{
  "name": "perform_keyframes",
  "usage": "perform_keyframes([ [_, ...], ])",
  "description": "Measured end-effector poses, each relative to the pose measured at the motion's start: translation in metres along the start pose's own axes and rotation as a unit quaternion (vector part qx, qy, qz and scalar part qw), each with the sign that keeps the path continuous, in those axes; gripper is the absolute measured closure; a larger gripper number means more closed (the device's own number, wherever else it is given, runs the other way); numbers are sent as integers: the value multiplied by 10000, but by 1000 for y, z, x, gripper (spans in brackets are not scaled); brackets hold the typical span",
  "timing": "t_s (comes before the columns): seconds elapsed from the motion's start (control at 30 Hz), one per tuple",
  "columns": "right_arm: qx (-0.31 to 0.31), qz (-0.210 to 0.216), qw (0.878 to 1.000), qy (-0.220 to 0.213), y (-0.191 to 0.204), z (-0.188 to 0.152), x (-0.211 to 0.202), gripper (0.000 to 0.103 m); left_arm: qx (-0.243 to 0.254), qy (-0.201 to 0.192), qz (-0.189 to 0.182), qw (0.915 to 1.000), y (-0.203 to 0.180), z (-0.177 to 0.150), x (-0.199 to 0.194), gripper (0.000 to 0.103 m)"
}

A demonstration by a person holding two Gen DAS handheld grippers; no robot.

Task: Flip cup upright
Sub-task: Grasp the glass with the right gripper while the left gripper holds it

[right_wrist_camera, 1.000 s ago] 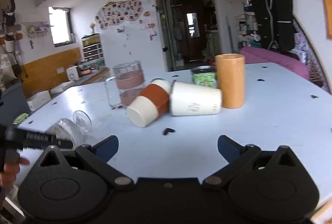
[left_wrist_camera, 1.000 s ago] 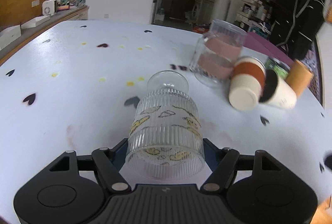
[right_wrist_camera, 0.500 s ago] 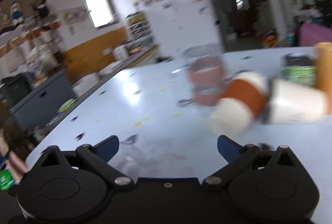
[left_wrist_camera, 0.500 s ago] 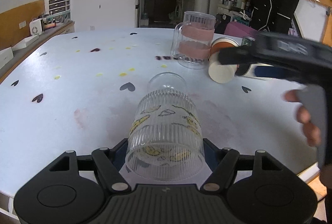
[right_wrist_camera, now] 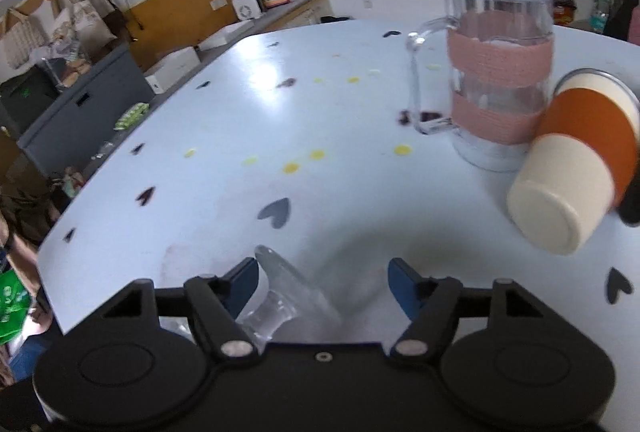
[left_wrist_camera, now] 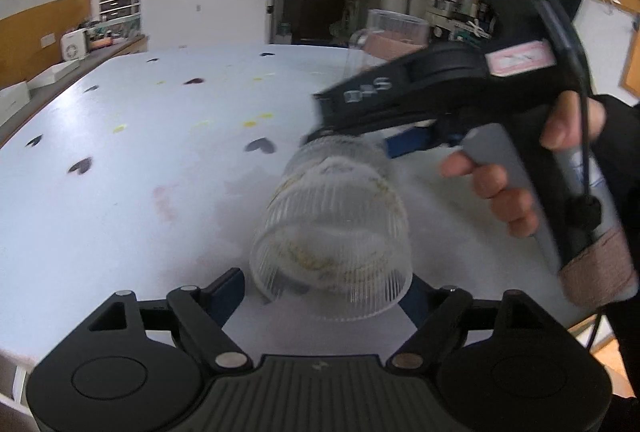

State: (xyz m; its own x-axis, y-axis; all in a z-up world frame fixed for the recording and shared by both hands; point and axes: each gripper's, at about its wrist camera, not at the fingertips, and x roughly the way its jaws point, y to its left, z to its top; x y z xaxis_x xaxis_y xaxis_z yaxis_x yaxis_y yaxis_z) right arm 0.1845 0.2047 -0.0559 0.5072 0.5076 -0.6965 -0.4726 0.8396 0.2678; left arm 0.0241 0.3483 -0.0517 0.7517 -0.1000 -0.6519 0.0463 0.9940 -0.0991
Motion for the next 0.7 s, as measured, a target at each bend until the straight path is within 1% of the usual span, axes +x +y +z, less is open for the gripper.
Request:
perform_keyframes([
  [0.07, -76, -191, 9998, -53, -4, -2, -3, 31, -135, -31, 69, 9999, 10, -3, -2, 21],
  [0.13, -70, -266, 9996, -17, -8, -4, -8, 29, -292, -71, 112, 9995, 20, -4, -5, 20],
  [0.27, -208, -480, 9986, 90, -14, -13, -18, 30, -616, -169, 263, 9976, 38, -2, -6, 20],
  [0.37, -296, -390, 9987, 171, -14, -22, -30, 30, -830, -230, 307, 9958, 47, 2, -3, 20],
  [0.5, -417, -232, 9988, 143, -4, -34, -45, 30, -1020, -300, 345, 9937, 55, 9, 3, 20],
  [0.57, -384, -187, 9990, 155, -1, -38, -52, 30, -1115, -325, 372, 9925, 60, 12, 6, 20],
  [0.7, -349, 109, 9989, 307, 8, -46, -59, 30, -1305, -383, 320, 9902, 67, 18, 11, 20],
])
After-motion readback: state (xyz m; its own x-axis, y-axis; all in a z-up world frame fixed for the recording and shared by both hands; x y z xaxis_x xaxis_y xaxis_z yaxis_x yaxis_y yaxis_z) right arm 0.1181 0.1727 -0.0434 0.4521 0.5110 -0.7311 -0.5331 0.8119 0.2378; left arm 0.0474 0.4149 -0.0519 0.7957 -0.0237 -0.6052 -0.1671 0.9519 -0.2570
